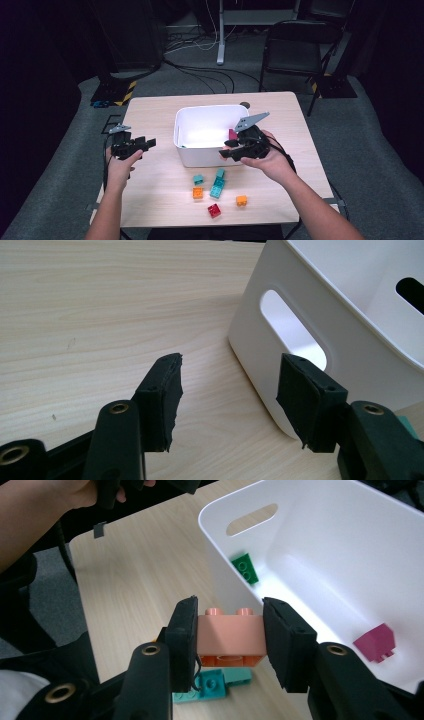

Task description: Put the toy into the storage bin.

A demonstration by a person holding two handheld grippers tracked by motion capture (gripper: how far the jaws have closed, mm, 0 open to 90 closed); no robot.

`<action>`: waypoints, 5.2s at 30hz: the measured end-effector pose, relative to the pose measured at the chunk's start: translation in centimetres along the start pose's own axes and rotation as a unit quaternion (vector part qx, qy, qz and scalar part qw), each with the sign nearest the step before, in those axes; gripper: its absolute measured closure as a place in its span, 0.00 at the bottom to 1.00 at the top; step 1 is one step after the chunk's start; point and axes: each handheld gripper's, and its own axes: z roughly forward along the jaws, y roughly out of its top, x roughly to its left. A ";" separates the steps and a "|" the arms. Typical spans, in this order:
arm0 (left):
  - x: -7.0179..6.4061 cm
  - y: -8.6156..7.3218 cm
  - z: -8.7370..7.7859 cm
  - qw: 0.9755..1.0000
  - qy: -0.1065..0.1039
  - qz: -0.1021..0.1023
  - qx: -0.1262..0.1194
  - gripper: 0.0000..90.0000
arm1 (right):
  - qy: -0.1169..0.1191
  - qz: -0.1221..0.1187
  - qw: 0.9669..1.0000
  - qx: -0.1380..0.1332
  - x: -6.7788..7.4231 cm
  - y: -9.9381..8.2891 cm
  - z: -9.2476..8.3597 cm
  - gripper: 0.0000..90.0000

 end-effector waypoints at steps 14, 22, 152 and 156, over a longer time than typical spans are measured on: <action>0.1 0.0 0.0 1.000 -0.002 -0.006 -0.001 0.47 | -0.029 0.002 0.999 -0.013 -2.9 3.3 2.3 0.65; 0.2 0.0 0.0 1.000 -0.002 -0.005 -0.001 0.47 | -0.041 -0.002 0.999 -0.006 -4.3 4.5 4.1 0.65; -0.6 0.5 1.6 1.000 -0.014 0.003 0.004 0.46 | -0.061 -0.001 0.998 0.024 3.1 -13.3 5.8 0.53; -0.6 0.8 1.7 1.000 -0.015 0.005 0.004 0.46 | -0.046 0.006 0.999 0.026 3.0 -13.9 5.5 0.56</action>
